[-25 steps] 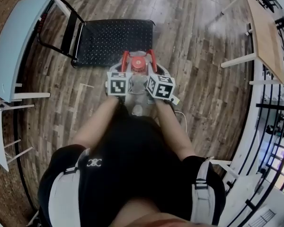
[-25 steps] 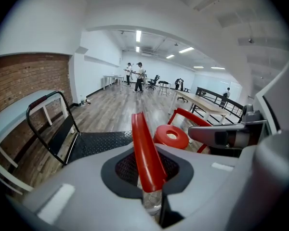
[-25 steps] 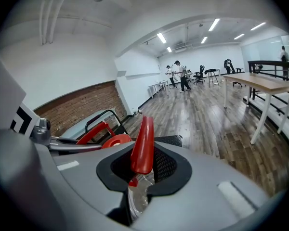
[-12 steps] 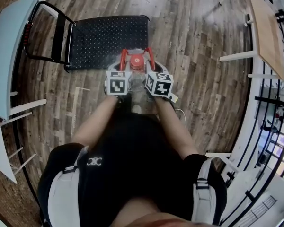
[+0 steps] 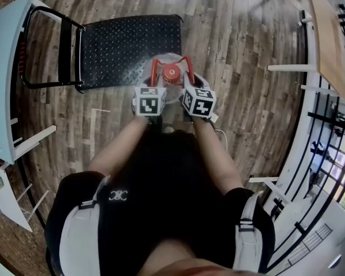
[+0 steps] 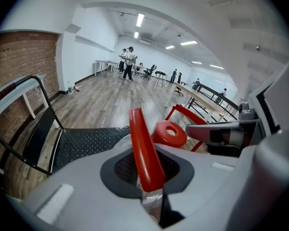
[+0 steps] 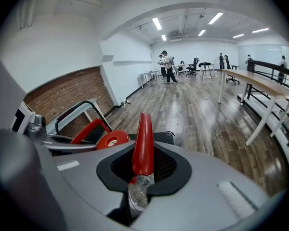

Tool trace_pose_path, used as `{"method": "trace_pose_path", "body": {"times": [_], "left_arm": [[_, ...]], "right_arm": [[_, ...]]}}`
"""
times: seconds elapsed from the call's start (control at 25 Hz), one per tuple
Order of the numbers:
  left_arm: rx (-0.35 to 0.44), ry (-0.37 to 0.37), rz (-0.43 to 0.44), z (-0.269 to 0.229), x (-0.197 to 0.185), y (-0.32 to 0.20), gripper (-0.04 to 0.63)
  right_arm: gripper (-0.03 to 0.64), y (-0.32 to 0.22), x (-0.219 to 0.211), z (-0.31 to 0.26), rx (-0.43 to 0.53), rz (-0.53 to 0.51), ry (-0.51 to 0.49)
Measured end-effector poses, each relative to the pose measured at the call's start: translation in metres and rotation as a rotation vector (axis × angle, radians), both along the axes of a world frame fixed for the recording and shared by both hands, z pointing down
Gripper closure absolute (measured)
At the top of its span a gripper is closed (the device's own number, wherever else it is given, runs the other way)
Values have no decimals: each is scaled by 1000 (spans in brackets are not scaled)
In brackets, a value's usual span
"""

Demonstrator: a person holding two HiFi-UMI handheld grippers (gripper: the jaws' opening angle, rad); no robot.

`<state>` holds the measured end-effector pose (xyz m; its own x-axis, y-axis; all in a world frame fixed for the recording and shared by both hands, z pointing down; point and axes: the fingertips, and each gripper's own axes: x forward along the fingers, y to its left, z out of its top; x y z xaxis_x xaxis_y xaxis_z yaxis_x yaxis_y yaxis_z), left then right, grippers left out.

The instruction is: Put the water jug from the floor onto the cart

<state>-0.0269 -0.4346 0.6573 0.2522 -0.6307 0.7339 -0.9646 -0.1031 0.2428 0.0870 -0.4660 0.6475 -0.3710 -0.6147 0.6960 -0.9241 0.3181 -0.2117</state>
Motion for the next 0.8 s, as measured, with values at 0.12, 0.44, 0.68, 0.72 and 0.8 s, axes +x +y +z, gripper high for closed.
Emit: {"method": "trace_pose_path", "body": {"times": [0.12,0.44,0.68,0.72,0.8], "left_arm": [[0,-5,23,7,-4,-18,552],[-40,-54,60,35,-12,-51,546],[-93,-58,24,59,-15,-66,549],[-102,-62,14,63,-15,-67,552],[-120,-66,-4,70,-16,-70,557]], "right_arm": [[554,-19,-3,7,-14,23,15],[552,-49,-10,32,-57,7,75],[552,-61,-12,55,-110,-10,80],[552,-62,-11,59,-121,-16,77],[552,-64,-10,68,-139,-28,71]]}}
